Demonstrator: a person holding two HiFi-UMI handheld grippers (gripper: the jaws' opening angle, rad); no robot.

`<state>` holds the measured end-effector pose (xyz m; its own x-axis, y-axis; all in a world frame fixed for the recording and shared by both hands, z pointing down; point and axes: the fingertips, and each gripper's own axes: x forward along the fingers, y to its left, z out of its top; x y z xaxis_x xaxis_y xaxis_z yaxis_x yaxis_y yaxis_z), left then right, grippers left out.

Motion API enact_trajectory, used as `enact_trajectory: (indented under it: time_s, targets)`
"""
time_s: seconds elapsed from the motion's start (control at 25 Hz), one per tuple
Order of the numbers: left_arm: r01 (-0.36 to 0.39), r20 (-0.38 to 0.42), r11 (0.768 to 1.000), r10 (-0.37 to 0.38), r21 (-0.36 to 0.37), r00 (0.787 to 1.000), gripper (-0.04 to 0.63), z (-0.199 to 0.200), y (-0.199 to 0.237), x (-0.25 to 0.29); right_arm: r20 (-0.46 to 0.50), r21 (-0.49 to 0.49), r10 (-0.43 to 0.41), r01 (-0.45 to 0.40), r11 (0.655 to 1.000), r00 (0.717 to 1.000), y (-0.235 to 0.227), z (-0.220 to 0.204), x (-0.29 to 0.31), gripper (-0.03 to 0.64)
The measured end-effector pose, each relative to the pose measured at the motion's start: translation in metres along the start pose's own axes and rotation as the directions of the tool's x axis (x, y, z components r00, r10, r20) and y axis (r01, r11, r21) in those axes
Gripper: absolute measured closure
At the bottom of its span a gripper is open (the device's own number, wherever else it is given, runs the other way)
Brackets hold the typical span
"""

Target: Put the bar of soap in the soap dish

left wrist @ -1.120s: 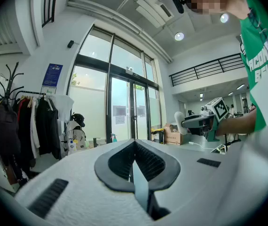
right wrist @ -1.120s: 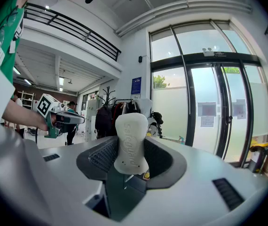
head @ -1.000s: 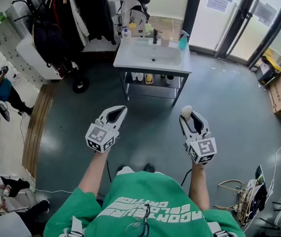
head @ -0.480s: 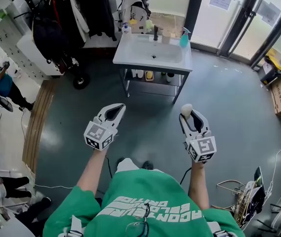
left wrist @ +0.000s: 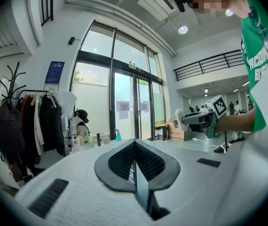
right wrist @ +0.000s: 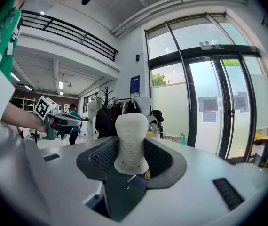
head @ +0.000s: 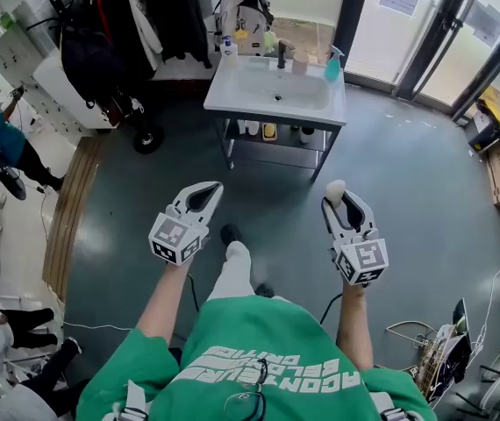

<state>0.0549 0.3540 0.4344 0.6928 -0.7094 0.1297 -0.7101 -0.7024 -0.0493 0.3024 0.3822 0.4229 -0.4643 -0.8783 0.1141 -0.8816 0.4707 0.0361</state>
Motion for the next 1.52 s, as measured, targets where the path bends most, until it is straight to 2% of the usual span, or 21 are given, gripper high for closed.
enact_trajectory:
  time_s: [0.88, 1.24, 1.52]
  targets:
    - [0.024, 0.029, 1.000, -0.024, -0.009, 0.999, 0.588, 0.007, 0.044, 0.051, 0.012, -0.009, -0.012, 0.013, 1.000, 1.000, -0.024, 0.013, 0.058, 0.439]
    - [0.036, 0.028, 0.999, -0.036, -0.025, 0.999, 0.588, 0.004, 0.095, 0.093, -0.004, -0.008, 0.019, -0.019, 1.000, 1.000, -0.031, 0.014, 0.135, 0.439]
    - [0.056, 0.031, 0.998, -0.056, -0.023, 0.998, 0.588, 0.010, 0.153, 0.129, -0.018, -0.009, 0.045, -0.045, 0.999, 0.999, -0.033, 0.022, 0.214, 0.439]
